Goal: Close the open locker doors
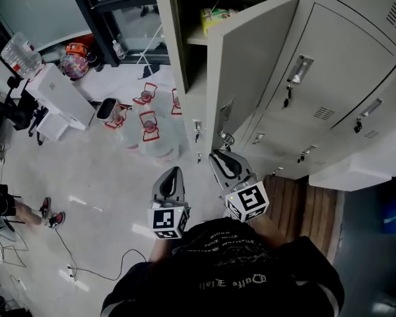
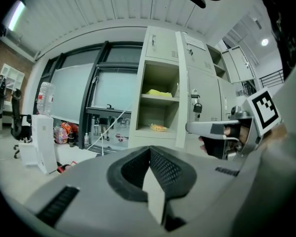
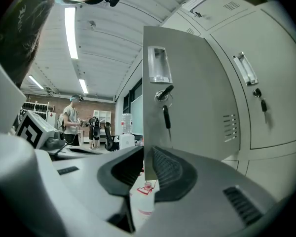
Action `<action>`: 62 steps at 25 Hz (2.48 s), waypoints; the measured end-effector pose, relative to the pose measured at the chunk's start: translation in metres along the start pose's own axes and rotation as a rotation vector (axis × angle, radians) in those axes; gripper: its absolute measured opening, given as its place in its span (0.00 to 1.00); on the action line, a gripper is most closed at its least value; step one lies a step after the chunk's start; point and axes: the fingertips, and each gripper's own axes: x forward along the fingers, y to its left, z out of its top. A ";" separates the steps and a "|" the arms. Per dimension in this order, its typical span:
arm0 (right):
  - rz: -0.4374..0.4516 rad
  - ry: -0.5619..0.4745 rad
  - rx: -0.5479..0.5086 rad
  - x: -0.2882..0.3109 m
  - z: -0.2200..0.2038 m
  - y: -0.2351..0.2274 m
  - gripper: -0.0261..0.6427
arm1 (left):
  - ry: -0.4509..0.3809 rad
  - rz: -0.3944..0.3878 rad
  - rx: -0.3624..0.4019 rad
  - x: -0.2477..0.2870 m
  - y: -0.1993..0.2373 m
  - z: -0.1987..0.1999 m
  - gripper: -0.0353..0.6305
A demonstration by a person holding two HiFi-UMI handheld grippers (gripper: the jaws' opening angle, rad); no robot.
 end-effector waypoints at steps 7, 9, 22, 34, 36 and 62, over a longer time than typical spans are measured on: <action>0.057 -0.005 0.025 0.022 0.001 0.001 0.13 | -0.012 0.060 -0.025 -0.011 0.009 0.001 0.06; 0.070 0.001 0.011 0.029 0.002 0.000 0.12 | -0.016 0.074 -0.031 -0.012 0.010 0.002 0.06; 0.116 0.035 -0.032 0.069 0.002 -0.013 0.08 | -0.019 0.183 -0.059 -0.021 0.022 -0.003 0.06; 0.123 0.087 -0.061 0.103 0.003 -0.025 0.07 | -0.031 0.200 -0.051 -0.013 0.018 0.007 0.06; 0.115 0.096 -0.056 0.109 0.004 -0.030 0.07 | -0.034 0.205 -0.052 -0.011 0.018 0.007 0.06; -0.060 0.142 -0.002 0.149 0.008 -0.127 0.07 | -0.025 0.281 -0.080 -0.005 0.035 0.000 0.06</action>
